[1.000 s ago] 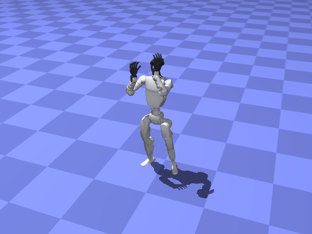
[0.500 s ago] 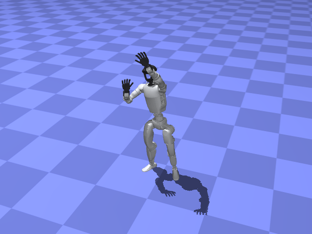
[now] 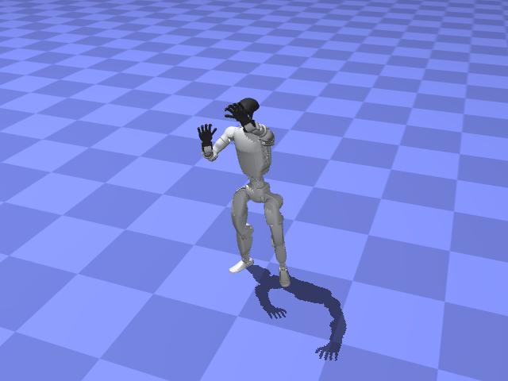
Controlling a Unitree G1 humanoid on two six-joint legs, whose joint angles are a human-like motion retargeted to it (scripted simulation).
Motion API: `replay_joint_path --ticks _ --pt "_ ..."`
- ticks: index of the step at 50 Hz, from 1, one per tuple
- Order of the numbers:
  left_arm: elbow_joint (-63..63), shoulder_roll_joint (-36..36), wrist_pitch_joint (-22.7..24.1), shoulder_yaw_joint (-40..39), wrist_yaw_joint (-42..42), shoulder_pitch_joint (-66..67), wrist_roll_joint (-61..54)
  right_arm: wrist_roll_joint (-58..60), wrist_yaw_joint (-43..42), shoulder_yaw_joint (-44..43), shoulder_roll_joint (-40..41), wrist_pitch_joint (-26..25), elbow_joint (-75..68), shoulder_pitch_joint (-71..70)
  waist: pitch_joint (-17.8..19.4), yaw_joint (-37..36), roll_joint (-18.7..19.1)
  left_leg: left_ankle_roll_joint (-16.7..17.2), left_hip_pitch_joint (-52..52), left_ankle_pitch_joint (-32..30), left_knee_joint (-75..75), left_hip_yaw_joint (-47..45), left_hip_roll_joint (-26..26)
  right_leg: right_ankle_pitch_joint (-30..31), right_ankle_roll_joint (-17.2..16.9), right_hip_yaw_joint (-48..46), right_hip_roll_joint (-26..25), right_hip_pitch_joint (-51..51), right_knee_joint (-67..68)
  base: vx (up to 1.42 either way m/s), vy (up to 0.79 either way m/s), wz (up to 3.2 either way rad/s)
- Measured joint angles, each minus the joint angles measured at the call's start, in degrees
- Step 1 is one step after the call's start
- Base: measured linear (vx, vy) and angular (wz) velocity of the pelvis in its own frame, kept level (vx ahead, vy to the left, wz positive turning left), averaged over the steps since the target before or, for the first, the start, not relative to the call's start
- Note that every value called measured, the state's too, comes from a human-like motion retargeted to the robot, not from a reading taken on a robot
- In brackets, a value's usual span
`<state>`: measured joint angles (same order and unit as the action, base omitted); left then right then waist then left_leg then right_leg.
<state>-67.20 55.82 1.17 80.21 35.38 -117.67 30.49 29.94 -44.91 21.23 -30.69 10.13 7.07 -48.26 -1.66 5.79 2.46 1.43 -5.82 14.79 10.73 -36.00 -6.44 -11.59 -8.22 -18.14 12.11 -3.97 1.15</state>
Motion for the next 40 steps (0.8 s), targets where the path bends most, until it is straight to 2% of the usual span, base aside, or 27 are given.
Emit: replay_joint_path --ticks 8,10,13,17,21,25,27,28,30,32,33,35,37,40 --pt "0.1 0.5 -0.1 0.0 -0.4 0.6 -0.2 -0.3 0.3 -0.5 1.7 0.3 -0.6 1.4 0.3 0.6 -1.3 -0.1 0.1 -0.1 -1.1 0.4 0.3 -0.3 0.2 -0.1 -0.2 0.3 -0.2 0.00 0.00 0.00" --pt "0.7 0.5 0.2 0.0 -1.6 0.6 -2.9 -0.6 0.9 -0.8 2.6 0.1 -0.8 1.7 0.4 0.9 -2.1 -0.1 0.1 -0.1 -1.1 0.5 0.3 -0.3 0.3 -0.2 -0.2 0.3 -0.2 0.00 0.00 0.00" --pt "3.3 0.2 2.0 -1.5 -6.1 1.4 -14.2 -1.9 2.6 -1.9 5.1 -1.1 -1.2 1.8 0.9 1.4 -4.0 -0.1 0.0 -0.1 -1.1 0.6 0.3 -0.3 0.5 -0.2 -0.1 0.1 -0.1 -0.02 -0.01 0.00" --pt "11.4 0.0 5.3 -15.2 -13.1 10.6 -34.1 -5.3 5.8 -2.9 7.6 -2.9 -1.8 3.1 1.6 0.7 -5.4 -0.1 -0.3 -0.1 -0.9 0.8 0.3 -0.3 1.0 -0.2 -0.2 -0.3 -0.1 -0.04 -0.01 0.00" --pt "22.4 -3.8 10.5 -34.7 -15.8 29.1 -50.0 -6.6 6.3 -1.9 8.4 -3.3 -4.9 5.8 2.6 -1.1 -6.0 0.3 -0.7 0.2 -0.7 1.0 0.1 -0.4 1.6 -0.1 -0.3 -0.9 -0.1 -0.06 -0.01 0.01" --pt "32.9 -15.9 14.3 -53.8 -18.2 52.9 -64.4 -12.7 10.4 1.0 10.3 -3.8 -13.1 9.5 3.4 -2.9 -6.1 0.7 -1.2 0.7 -1.1 1.5 0.0 -0.6 2.3 -0.3 -0.6 -1.4 -0.2 -0.07 0.00 0.07" --pt "35.4 -24.3 13.5 -60.7 -20.5 64.1 -70.2 -22.7 16.1 2.6 12.6 -4.3 -17.3 12.1 4.1 -3.3 -6.1 0.8 -1.4 0.9 -1.7 1.8 0.0 -0.8 2.7 -0.4 -0.8 -1.6 -0.3 -0.06 0.01 0.09" --pt "34.1 -27.4 12.3 -63.0 -22.9 69.1 -66.7 -27.9 20.2 3.4 13.8 -3.9 -19.0 13.8 4.3 -3.3 -6.2 0.9 -1.4 1.0 -2.0 1.9 0.0 -0.9 2.8 -0.4 -0.9 -1.5 -0.3 -0.06 0.01 0.08" --pt "36.3 -37.4 9.2 -68.8 -14.5 78.2 -72.6 -43.6 19.8 3.2 16.9 -5.0 -21.0 17.6 5.7 -3.6 -6.6 0.8 -1.5 1.0 -2.7 2.0 0.1 -0.9 3.1 -0.5 -1.0 -1.4 -0.4 -0.06 0.00 0.05" --pt "37.8 -47.8 16.9 -78.8 -18.0 85.4 -100.9 -58.7 19.1 2.1 19.5 -3.3 -21.8 22.2 7.4 -3.9 -7.1 0.9 -1.6 1.0 -3.1 2.1 0.1 -0.8 3.5 -0.4 -1.2 -1.4 -0.5 -0.06 0.00 0.00" --pt "35.4 -49.9 16.3 -82.3 -11.9 87.4 -104.7 -63.8 16.0 0.5 20.7 -3.2 -21.9 24.4 8.3 -4.2 -7.4 0.8 -1.6 0.9 -3.3 2.0 0.1 -0.7 3.6 -0.4 -1.3 -1.2 -0.6 -0.06 -0.01 -0.05" --pt "32.7 -51.0 18.0 -87.3 -4.5 91.0 -107.6 -69.6 12.9 -2.2 21.9 -1.7 -21.4 28.4 9.9 -4.7 -7.8 0.8 -1.3 0.7 -3.5 1.8 0.1 -0.6 3.6 -0.2 -1.4 -0.8 -0.6 -0.07 -0.02 -0.08" --pt "33.4 -49.1 20.6 -89.4 -1.7 93.7 -106.8 -71.5 11.9 -3.8 21.7 -0.2 -21.0 31.5 10.9 -5.1 -8.1 0.7 -1.0 0.4 -3.4 1.6 0.0 -0.4 3.5 0.1 -1.5 -0.4 -0.5 -0.07 -0.03 -0.06" --pt "39.7 -43.8 22.7 -90.8 1.0 94.6 -98.3 -71.4 11.6 -4.9 20.8 0.9 -21.5 34.6 11.3 -6.3 -8.6 0.7 -0.6 0.1 -3.3 1.7 -0.3 -0.1 3.1 0.1 -1.8 0.1 -0.4 -0.07 -0.05 0.00"
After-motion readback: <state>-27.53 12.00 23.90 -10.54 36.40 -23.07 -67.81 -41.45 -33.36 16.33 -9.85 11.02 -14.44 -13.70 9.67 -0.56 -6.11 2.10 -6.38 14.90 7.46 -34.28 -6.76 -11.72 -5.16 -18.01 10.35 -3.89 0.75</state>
